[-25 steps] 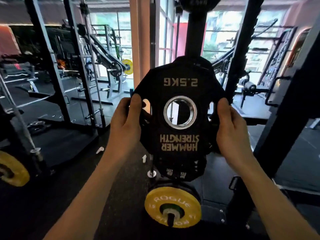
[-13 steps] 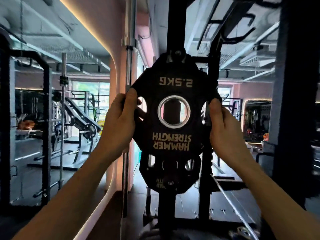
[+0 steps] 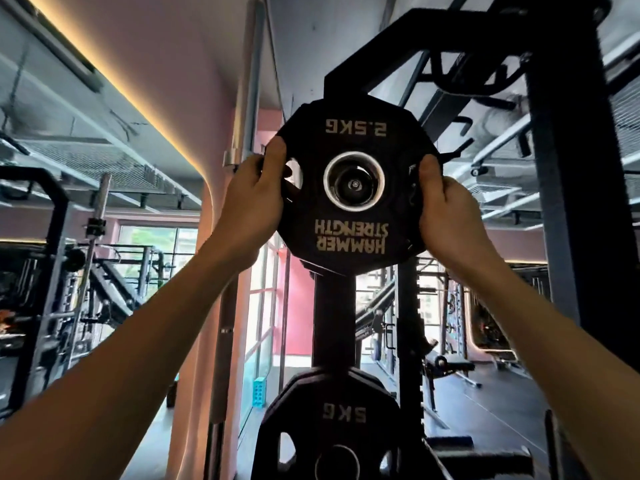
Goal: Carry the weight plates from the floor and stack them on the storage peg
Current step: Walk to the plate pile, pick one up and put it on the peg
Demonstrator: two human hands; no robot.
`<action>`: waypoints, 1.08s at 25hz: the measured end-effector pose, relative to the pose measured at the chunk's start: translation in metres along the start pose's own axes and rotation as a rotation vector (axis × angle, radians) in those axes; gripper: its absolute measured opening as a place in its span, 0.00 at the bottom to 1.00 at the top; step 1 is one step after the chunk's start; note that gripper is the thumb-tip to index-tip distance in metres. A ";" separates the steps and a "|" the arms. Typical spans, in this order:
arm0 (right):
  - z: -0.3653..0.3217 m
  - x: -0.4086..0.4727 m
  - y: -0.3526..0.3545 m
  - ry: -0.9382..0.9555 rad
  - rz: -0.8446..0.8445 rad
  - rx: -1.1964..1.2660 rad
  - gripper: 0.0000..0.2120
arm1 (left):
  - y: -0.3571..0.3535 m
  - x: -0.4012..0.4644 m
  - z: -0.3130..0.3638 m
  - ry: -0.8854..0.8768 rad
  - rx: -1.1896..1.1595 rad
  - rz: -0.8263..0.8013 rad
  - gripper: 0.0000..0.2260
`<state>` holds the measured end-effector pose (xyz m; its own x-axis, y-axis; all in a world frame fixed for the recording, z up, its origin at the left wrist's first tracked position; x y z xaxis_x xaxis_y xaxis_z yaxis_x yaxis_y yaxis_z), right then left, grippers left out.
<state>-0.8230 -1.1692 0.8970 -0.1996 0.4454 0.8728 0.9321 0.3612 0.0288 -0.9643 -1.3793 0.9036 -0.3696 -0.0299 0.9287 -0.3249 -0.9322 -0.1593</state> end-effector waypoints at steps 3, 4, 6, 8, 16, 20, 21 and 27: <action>0.011 0.015 -0.005 -0.006 0.004 0.013 0.32 | -0.012 0.009 -0.013 -0.016 0.010 -0.042 0.20; 0.015 0.018 -0.008 -0.005 0.000 0.018 0.31 | -0.016 0.010 -0.016 -0.018 0.012 -0.042 0.18; 0.026 0.023 -0.017 -0.019 -0.006 0.046 0.29 | -0.020 0.014 -0.025 -0.024 0.010 -0.043 0.15; 0.041 0.031 -0.028 -0.056 -0.015 0.099 0.29 | -0.025 0.020 -0.044 0.000 0.001 -0.065 0.15; 0.108 0.057 -0.084 -0.206 -0.106 0.185 0.47 | -0.037 0.032 -0.106 0.057 0.168 -0.128 0.17; 0.125 0.063 -0.097 -0.226 -0.138 0.180 0.47 | -0.042 0.040 -0.125 0.054 0.172 -0.127 0.19; 0.129 0.065 -0.099 -0.226 -0.145 0.180 0.47 | -0.043 0.041 -0.129 0.051 0.177 -0.122 0.20; 0.137 0.069 -0.104 -0.227 -0.164 0.162 0.45 | -0.047 0.041 -0.139 0.057 0.154 -0.110 0.19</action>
<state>-0.9750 -1.0643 0.8872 -0.4223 0.5354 0.7315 0.8254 0.5607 0.0661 -1.0849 -1.2871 0.9028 -0.3894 0.0919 0.9165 -0.2308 -0.9730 -0.0005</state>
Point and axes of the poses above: each hand's wrist, its own x-axis towards the middle knuckle, its own y-axis out of the back of the hand, z = x × y, the point moved 9 cm from there along x, towards the middle knuckle, and after that the axes turned 6 degrees about -y, right-handed, at the moved point
